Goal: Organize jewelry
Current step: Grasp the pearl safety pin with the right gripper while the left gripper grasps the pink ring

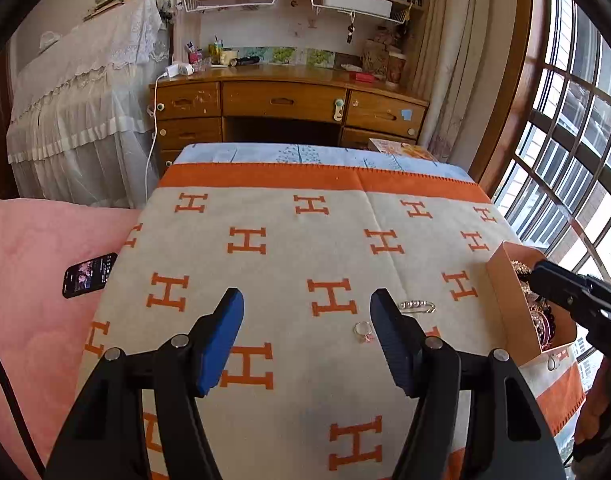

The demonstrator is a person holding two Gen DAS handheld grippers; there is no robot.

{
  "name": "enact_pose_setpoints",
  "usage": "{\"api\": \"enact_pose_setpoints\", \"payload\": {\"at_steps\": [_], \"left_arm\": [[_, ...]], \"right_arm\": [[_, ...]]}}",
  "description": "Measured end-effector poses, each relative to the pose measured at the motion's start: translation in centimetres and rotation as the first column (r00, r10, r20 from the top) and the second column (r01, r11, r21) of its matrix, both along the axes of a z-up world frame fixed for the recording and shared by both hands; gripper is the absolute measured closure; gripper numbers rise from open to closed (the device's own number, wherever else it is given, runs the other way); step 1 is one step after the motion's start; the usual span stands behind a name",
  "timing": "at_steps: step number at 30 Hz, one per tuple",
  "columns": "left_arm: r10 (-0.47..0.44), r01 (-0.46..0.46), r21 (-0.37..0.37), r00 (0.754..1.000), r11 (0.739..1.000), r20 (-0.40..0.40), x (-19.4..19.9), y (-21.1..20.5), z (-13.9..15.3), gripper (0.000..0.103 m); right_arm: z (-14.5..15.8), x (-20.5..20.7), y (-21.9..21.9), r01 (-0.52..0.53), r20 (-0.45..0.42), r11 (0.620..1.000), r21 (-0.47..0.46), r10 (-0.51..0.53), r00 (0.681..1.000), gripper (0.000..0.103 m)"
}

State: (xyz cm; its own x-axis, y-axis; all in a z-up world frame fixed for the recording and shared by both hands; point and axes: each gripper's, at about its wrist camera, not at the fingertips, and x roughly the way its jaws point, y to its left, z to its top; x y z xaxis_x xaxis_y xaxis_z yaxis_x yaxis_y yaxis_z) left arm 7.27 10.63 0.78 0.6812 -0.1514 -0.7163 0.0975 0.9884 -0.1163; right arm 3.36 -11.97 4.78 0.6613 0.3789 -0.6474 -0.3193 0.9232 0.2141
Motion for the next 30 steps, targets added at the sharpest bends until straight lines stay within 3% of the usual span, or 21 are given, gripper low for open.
{"api": "enact_pose_setpoints", "payload": {"at_steps": [5,9,11,17,21,26,27,28,30], "left_arm": [[-0.12,0.121,0.002,0.984,0.993,-0.134,1.5,-2.4,-3.5,0.039],[-0.197,0.209,0.047,0.962,0.977,-0.19,2.0,-4.8,-5.7,0.039],[-0.21,0.225,0.046,0.953,0.973,-0.219,2.4,-5.4,-6.5,0.04],[-0.218,0.216,-0.035,0.94,0.976,-0.263,3.2,-5.7,-7.3,0.041],[-0.207,0.196,-0.067,0.933,0.978,-0.295,3.9,-6.1,-8.0,0.059],[-0.185,0.173,-0.066,0.934,0.983,-0.305,4.3,-6.6,-8.3,0.063],[-0.183,0.172,-0.063,0.935,0.983,-0.305,4.4,-6.8,-8.3,0.063],[-0.181,0.172,-0.055,0.935,0.983,-0.304,4.5,-7.0,-8.3,0.063],[-0.17,0.169,-0.031,0.937,0.985,-0.306,4.6,-7.3,-8.3,0.063]], "right_arm": [[-1.5,5.0,2.7,-0.164,-0.153,0.979,-0.12,0.145,0.977,0.078],[-5.1,8.3,4.6,-0.313,-0.328,0.935,-0.17,0.246,0.912,0.078],[-6.6,9.3,5.2,-0.355,-0.374,0.912,-0.206,0.262,0.89,0.078],[-9.1,10.0,6.8,-0.454,-0.406,0.851,-0.264,0.329,0.853,0.078],[-10.4,10.8,7.5,-0.501,-0.428,0.813,-0.298,0.355,0.831,0.078],[-10.6,10.2,7.9,-0.529,-0.406,0.788,-0.315,0.392,0.826,0.08],[-10.6,10.1,7.9,-0.526,-0.404,0.788,-0.32,0.389,0.828,0.085],[-10.6,10.1,7.9,-0.523,-0.405,0.79,-0.319,0.385,0.829,0.096],[-10.4,10.0,7.3,-0.485,-0.405,0.813,-0.321,0.345,0.846,0.096]]}}
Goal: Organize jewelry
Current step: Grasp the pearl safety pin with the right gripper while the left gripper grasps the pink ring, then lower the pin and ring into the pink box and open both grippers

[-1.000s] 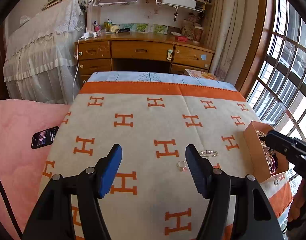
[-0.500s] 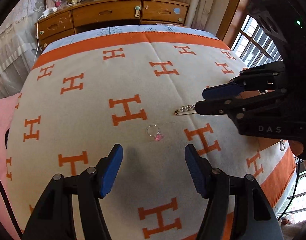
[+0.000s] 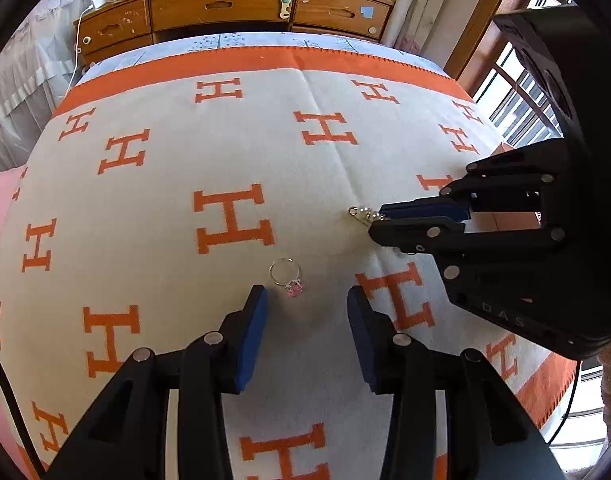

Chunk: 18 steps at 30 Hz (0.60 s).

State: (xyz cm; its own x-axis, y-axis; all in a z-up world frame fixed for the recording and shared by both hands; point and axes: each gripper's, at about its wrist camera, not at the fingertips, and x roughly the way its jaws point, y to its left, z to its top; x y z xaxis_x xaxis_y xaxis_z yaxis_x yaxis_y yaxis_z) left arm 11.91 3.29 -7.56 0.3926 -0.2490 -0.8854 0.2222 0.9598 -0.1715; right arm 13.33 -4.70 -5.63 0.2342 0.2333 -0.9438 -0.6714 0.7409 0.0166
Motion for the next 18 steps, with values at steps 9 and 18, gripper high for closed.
{"api": "enact_pose_setpoints", "payload": {"at_steps": [9,18], "left_arm": [[0.055,-0.055,0.077,0.998,0.995,0.011,1.0,-0.7,0.1,0.092],[0.026,-0.028,0.027,0.996,0.999,0.083,-0.8,-0.8,1.2,0.095]], "right_arm": [[2.4,-1.2,-5.7,0.216,-0.022,0.955,0.205,-0.216,0.976,0.096],[7.0,-5.0,-11.7,0.338,0.006,0.842,0.419,-0.375,0.927,0.096]]}}
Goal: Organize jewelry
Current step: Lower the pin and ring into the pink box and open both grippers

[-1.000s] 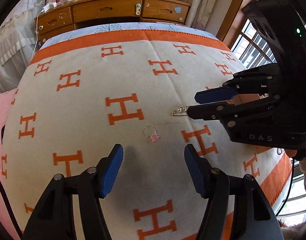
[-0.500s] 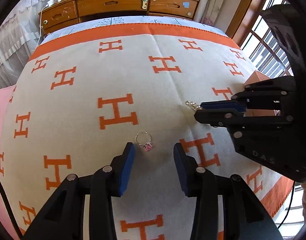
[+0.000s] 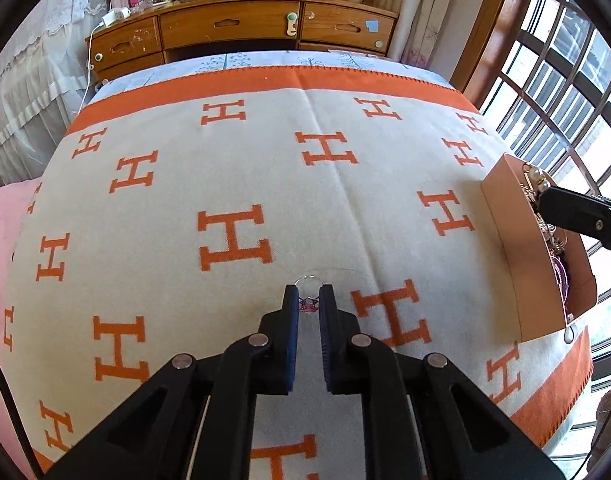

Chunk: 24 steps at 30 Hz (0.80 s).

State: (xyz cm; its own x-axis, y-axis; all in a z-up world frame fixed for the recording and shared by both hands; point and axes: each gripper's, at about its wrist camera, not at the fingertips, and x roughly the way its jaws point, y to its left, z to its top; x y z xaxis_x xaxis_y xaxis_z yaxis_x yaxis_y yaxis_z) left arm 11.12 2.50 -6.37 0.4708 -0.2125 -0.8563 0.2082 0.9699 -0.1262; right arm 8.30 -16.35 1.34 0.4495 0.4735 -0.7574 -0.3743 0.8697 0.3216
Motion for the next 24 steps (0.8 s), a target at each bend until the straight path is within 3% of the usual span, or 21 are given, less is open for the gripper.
{"api": "enact_pose_setpoints", "payload": {"at_steps": [7,15,19,24], "left_arm": [[-0.065,0.066,-0.012,0.992,0.998,0.107,-1.9,-2.4,4.9,0.095],[-0.225,0.244,-0.055,0.945,0.968,0.237,-3.5,-9.2,11.2,0.095],[-0.292,0.316,-0.06,0.923,0.947,0.252,-3.5,-13.2,11.9,0.095],[-0.349,0.369,-0.074,0.916,0.927,0.198,-3.0,-17.5,10.3,0.095]], "right_arm": [[3.0,-2.9,-4.6,0.127,0.07,0.99,0.062,-0.131,0.989,0.096],[4.3,-5.6,-10.1,0.297,0.075,0.949,0.107,-0.305,0.949,0.096],[3.6,-6.2,-11.7,0.369,0.038,0.924,0.103,-0.375,0.926,0.096],[1.5,-6.6,-13.0,0.417,-0.037,0.902,0.111,-0.416,0.909,0.095]]}}
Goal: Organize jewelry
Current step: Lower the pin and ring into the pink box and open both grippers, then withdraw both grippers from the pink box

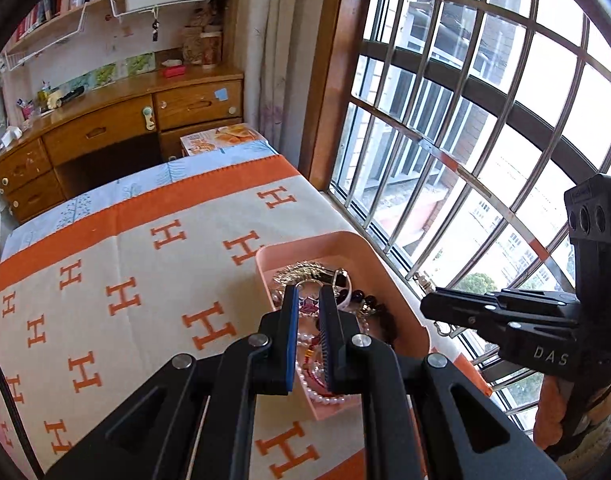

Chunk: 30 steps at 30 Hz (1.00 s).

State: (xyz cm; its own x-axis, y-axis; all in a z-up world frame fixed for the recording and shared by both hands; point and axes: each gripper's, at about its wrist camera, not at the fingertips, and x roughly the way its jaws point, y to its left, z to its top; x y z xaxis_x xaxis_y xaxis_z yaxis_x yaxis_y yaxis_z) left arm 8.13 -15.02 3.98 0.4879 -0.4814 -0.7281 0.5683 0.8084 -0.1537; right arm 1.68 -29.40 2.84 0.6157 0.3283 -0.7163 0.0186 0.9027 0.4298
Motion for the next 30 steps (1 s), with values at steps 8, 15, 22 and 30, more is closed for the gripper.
{"api": "enact_pose_setpoints", "payload": {"at_steps": [8,15,22,30], "left_arm": [[-0.036,0.039,0.088,0.998,0.995,-0.042,-0.1,-3.1,-3.0,0.088],[0.021,-0.019,0.068,0.999,0.998,-0.025,-0.2,-1.6,-2.7,0.044],[0.07,-0.069,0.065,0.997,0.995,-0.016,-1.7,0.4,-2.2,0.028],[0.154,-0.155,0.075,0.988,0.985,0.021,-4.5,4.1,-0.9,0.016]], "right_arm": [[-2.7,-0.3,-0.4,0.031,-0.065,0.999,0.031,-0.029,0.997,0.094],[-2.9,-0.8,0.0,0.047,-0.059,0.999,0.025,-0.046,0.997,0.091],[-2.4,-2.1,0.8,0.051,-0.039,0.999,0.005,-0.05,0.998,0.091],[-1.7,-3.7,3.3,0.025,-0.015,0.999,-0.025,-0.025,1.0,0.091]]}}
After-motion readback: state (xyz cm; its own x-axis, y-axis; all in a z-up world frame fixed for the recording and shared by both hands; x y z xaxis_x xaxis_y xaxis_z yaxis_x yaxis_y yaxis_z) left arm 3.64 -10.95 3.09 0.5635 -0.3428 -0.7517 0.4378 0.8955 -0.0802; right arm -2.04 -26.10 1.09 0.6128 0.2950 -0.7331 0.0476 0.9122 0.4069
